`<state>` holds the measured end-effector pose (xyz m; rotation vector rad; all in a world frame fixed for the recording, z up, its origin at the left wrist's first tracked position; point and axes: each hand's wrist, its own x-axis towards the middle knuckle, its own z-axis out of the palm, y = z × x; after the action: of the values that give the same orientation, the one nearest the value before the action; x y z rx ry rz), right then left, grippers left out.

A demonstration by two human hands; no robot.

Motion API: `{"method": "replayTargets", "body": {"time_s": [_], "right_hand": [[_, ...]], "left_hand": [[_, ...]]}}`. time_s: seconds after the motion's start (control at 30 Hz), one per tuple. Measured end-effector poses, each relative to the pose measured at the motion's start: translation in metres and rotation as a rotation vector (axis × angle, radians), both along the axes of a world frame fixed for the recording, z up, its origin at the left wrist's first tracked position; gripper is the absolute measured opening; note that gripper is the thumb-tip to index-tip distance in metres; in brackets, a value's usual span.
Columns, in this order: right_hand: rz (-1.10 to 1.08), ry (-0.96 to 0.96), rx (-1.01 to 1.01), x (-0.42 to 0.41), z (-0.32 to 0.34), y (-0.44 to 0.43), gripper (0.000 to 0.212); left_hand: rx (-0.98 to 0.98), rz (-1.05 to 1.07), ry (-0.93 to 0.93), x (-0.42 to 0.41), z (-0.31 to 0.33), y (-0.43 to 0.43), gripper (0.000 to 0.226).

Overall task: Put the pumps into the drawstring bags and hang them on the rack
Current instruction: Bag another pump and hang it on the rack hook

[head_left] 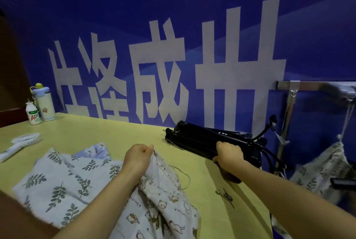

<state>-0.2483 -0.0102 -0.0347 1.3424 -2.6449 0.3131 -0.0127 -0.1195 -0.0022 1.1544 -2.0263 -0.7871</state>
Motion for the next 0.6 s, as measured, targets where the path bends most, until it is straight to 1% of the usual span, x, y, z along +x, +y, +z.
{"method": "replayTargets", "body": {"time_s": [0.23, 0.37, 0.47, 0.6], "right_hand": [[0.051, -0.089, -0.062, 0.008, 0.006, 0.015, 0.024], [0.117, -0.167, -0.053, 0.013, 0.024, 0.021, 0.03], [0.155, -0.17, -0.051, 0.019, 0.041, 0.023, 0.033], [0.201, -0.138, -0.094, 0.033, 0.059, 0.029, 0.032]], "left_hand": [[0.022, 0.048, 0.039, 0.017, 0.007, 0.004, 0.051], [0.033, 0.073, 0.058, 0.027, 0.014, 0.008, 0.051], [0.044, 0.085, 0.081, 0.03, 0.015, 0.009, 0.05], [0.046, 0.108, 0.09, 0.036, 0.017, 0.011, 0.041]]}}
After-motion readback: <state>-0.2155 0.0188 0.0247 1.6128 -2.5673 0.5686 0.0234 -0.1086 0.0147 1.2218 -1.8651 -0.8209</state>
